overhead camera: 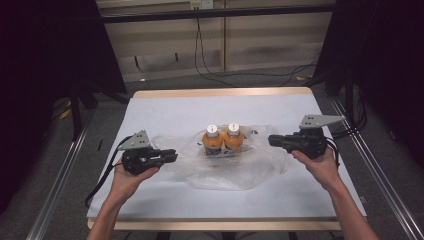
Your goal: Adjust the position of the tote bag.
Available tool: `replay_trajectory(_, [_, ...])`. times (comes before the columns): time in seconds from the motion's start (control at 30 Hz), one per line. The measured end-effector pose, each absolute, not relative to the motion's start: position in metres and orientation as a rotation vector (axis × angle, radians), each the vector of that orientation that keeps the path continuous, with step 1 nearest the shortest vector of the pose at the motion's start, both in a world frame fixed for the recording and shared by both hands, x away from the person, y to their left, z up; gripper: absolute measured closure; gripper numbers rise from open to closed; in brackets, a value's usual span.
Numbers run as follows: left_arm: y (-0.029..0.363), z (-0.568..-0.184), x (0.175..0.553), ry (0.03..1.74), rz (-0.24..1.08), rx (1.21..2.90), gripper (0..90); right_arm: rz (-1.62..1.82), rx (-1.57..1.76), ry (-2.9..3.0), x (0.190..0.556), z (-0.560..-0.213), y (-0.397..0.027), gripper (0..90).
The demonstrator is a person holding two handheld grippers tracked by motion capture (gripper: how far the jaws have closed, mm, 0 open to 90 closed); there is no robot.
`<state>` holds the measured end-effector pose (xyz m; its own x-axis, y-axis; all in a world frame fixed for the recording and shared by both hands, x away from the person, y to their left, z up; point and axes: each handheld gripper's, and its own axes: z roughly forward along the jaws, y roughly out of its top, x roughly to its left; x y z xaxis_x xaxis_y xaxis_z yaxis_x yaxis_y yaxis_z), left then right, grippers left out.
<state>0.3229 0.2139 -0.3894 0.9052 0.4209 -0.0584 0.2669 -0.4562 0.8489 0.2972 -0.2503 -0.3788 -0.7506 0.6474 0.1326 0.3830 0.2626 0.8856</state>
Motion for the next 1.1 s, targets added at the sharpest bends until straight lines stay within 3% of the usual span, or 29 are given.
replay_trajectory(0.33, [0.176,-0.400,0.357,0.476,0.150,2.212,90.0,1.304,0.898,2.494,0.331,-0.388,-0.213,90.0])
replay_trajectory(0.5, [0.155,-0.409,0.361,0.382,0.117,2.320,90.0,1.197,0.881,2.570,0.345,-0.396,-0.200,90.0])
replay_trajectory(0.73, [0.142,-0.429,0.369,0.385,0.099,2.425,90.0,1.048,0.854,2.651,0.361,-0.415,-0.183,90.0])
replay_trajectory(1.1, [0.128,-0.452,0.372,0.401,0.066,2.463,90.0,0.858,0.830,2.758,0.370,-0.440,-0.166,90.0])
